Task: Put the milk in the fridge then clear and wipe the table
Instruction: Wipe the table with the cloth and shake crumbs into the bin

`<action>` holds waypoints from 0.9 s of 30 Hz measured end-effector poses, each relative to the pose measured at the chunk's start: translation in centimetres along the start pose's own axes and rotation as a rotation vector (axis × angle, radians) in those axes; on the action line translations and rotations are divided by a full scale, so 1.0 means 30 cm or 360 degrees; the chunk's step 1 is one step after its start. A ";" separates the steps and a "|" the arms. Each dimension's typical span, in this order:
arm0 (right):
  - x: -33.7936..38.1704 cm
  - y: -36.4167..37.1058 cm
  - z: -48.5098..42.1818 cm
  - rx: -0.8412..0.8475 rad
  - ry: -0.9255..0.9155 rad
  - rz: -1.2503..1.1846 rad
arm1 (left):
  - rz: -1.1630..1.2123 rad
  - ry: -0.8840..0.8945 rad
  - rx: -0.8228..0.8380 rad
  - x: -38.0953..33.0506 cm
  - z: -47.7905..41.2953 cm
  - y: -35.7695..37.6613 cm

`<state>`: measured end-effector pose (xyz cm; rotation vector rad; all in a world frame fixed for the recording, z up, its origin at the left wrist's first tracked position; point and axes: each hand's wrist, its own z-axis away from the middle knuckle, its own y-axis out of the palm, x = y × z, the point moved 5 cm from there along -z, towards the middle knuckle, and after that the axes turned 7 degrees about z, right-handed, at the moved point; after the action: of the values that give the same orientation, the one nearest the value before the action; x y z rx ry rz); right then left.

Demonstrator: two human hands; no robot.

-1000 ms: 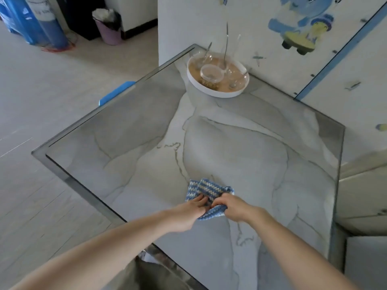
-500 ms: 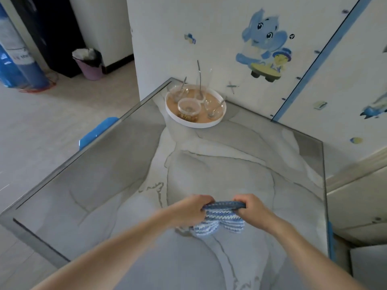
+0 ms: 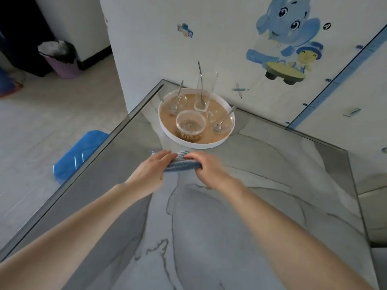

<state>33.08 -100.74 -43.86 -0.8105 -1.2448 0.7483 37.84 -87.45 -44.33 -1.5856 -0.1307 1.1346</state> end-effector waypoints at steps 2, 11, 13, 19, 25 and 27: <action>-0.039 0.082 -0.046 0.0187 -0.0073 0.0170 | -0.0107 0.0017 0.0233 0.065 -0.032 0.086; -0.277 0.140 -0.065 0.0310 -0.0044 0.0342 | -0.0298 0.0075 0.0597 0.022 -0.263 0.304; -0.358 0.087 -0.054 0.0260 0.0044 0.0304 | -0.0315 0.0130 0.0627 -0.051 -0.338 0.347; -0.550 0.002 -0.030 0.0153 0.0188 0.0237 | -0.0352 0.0355 0.0668 -0.209 -0.476 0.457; -0.584 -0.004 -0.013 -0.0044 0.0061 0.0338 | -0.0473 0.0443 0.0628 -0.231 -0.516 0.507; -0.598 0.014 0.013 -0.0110 0.0050 0.0402 | -0.0553 0.0463 0.0656 -0.239 -0.493 0.523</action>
<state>29.67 -115.68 -53.23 -1.0454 -1.1576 0.8954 37.25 -107.97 -54.12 -1.2785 0.0214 0.6056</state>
